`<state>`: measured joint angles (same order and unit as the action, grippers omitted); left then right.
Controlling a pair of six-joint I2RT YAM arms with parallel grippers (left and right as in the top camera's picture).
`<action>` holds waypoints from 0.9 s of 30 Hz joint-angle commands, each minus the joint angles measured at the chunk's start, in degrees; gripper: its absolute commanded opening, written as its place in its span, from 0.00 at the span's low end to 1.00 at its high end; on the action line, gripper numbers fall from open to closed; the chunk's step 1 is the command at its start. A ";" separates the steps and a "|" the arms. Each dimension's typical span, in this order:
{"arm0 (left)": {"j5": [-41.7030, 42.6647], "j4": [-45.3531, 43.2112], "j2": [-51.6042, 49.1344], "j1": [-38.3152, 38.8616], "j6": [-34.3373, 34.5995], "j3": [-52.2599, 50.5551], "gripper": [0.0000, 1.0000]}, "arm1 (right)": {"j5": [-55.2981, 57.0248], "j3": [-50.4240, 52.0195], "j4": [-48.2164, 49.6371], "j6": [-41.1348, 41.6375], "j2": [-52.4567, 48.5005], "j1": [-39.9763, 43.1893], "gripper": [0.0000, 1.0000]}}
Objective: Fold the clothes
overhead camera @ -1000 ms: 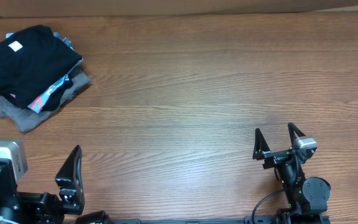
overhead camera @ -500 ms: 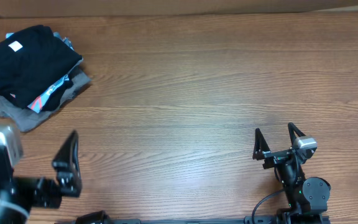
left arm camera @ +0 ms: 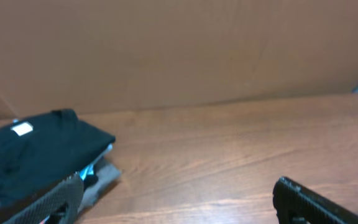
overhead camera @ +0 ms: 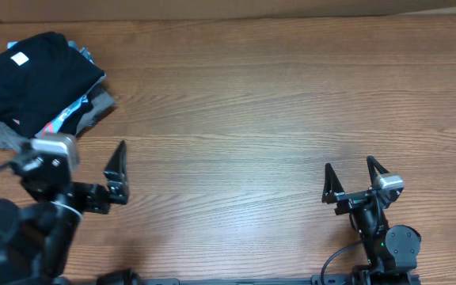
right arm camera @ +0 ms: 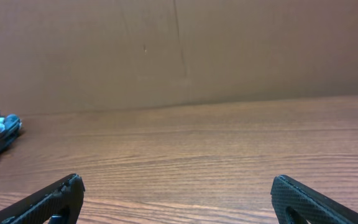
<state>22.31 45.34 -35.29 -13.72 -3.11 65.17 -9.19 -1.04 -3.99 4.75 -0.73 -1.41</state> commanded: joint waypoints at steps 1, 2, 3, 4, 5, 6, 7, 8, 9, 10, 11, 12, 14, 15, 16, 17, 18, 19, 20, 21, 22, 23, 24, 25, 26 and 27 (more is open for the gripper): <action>1.33 -5.51 6.08 1.99 0.50 -9.99 1.00 | -0.28 0.59 0.33 0.42 0.57 0.42 1.00; 0.70 -7.93 7.69 3.02 0.50 -13.07 1.00 | -0.28 0.59 0.31 0.42 0.57 0.42 1.00; -0.31 -10.16 9.27 4.15 0.52 -16.04 1.00 | -0.28 0.59 0.31 0.39 0.57 0.42 1.00; -1.27 -12.57 11.06 5.49 0.50 -19.34 1.00 | -0.28 0.59 0.31 0.42 0.57 0.42 1.00; -2.03 -14.47 12.57 6.45 0.50 -22.14 1.00 | -0.28 0.59 0.33 0.42 0.57 0.42 1.00; -2.71 -16.22 14.03 7.13 0.50 -24.79 1.00 | -0.28 0.59 0.31 0.39 0.57 0.42 1.00; -3.17 -17.90 15.43 7.58 0.52 -27.36 1.00 | -0.28 0.59 0.31 0.42 0.57 0.42 1.00; -3.28 -19.85 16.98 7.82 0.48 -30.29 1.00 | -0.28 0.59 0.31 0.42 0.57 0.42 1.00; -3.26 -21.18 18.05 7.80 0.48 -32.35 1.00 | -0.31 0.59 0.31 0.42 0.57 0.42 1.00; -3.26 -22.93 19.50 7.80 0.48 -35.04 1.00 | -0.28 0.59 0.31 0.42 0.57 0.42 1.00; -3.28 -24.50 20.94 7.80 0.48 -37.68 1.00 | -0.28 0.59 0.31 0.39 0.57 0.42 1.00; -3.28 -25.57 22.08 7.80 0.48 -39.60 1.00 | -0.28 0.59 0.33 0.42 0.57 0.42 1.00; -3.26 -28.44 24.85 7.80 0.50 -44.48 1.00 | -0.28 0.59 0.31 0.39 0.57 0.42 1.00; -3.23 -29.55 26.16 7.80 0.50 -46.58 1.00 | -0.28 0.59 0.33 0.42 0.57 0.42 1.00; -3.23 -30.40 27.52 7.82 0.52 -48.57 1.00 | -0.28 0.59 0.31 0.42 0.57 0.42 1.00; -3.17 -31.26 29.11 7.89 0.57 -50.62 1.00 | -0.28 0.59 0.31 0.42 0.57 0.42 1.00; -3.10 -31.89 30.51 7.96 0.57 -52.19 1.00 | -0.28 0.59 0.31 0.39 0.57 0.42 1.00; -3.04 -32.48 31.98 8.07 0.55 -53.64 1.00 | -0.28 0.59 0.31 0.39 0.57 0.42 1.00; -3.10 -33.24 33.38 8.20 0.55 -54.93 1.00 | -0.28 0.59 0.31 0.39 0.57 0.42 1.00; -3.32 -34.07 34.84 8.22 0.50 -56.19 1.00 | -0.28 0.59 0.31 0.42 0.57 0.42 1.00; -3.52 -35.93 35.08 8.28 0.39 -57.42 1.00 | -0.28 0.59 0.31 0.39 0.57 0.42 1.00; -3.72 -37.46 34.93 8.35 0.07 -58.34 1.00 | -0.28 0.59 0.31 0.42 0.57 0.42 1.00; -3.78 -38.84 35.12 8.44 0.07 -59.30 1.00 | -0.28 0.59 0.31 0.42 0.57 0.42 1.00; -3.93 -40.39 35.12 8.52 0.07 -60.30 1.00 | -0.28 0.59 0.31 0.39 0.57 0.42 1.00; -3.89 -41.81 35.12 8.52 0.09 -61.35 1.00 | -0.28 0.59 0.31 0.42 0.57 0.42 1.00; -3.82 -43.58 35.12 8.52 0.13 -62.71 1.00 | -0.28 0.59 0.31 0.42 0.57 0.42 1.00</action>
<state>19.18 4.08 -1.02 -5.82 -3.16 5.30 -9.21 -1.04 -4.05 4.73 -0.73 -1.21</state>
